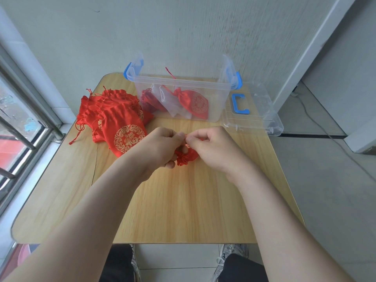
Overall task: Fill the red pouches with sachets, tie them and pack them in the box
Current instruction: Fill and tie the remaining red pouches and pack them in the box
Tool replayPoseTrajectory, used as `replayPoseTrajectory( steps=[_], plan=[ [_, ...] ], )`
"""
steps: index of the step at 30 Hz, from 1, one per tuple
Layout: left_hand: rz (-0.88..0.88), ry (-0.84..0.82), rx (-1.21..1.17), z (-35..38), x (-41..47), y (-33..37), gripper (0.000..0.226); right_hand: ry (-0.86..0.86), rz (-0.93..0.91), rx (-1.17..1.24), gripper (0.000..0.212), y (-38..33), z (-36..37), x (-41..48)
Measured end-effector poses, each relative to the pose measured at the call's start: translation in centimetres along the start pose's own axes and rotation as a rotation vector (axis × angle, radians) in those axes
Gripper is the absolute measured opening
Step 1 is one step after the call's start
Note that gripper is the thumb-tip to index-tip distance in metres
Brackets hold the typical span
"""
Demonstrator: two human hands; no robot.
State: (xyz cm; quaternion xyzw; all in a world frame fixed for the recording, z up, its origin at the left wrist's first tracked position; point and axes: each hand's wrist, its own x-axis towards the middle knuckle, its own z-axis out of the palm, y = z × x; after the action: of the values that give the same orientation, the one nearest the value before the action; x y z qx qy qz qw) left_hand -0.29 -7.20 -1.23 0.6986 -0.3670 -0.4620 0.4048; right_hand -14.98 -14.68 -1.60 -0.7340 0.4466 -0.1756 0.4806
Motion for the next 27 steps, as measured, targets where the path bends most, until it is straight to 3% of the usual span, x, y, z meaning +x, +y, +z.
replayPoseTrajectory(
  steps=[6,15,22,27],
  plan=[
    [0.011,-0.006,-0.025,-0.01,-0.03,0.08,0.030,0.044,-0.016,0.040,0.015,0.08,0.03,-0.03],
    [0.051,0.041,0.009,-0.05,-0.16,0.24,0.026,0.053,0.042,0.032,0.019,-0.40,0.06,-0.03],
    [0.087,-0.033,0.005,-0.74,-0.27,-0.05,0.011,0.141,0.056,-0.009,0.020,-0.85,-0.12,-0.22],
    [0.108,0.006,0.080,-0.48,-0.39,0.05,0.014,0.121,0.034,-0.058,0.015,-0.76,-0.03,-0.20]
  ],
)
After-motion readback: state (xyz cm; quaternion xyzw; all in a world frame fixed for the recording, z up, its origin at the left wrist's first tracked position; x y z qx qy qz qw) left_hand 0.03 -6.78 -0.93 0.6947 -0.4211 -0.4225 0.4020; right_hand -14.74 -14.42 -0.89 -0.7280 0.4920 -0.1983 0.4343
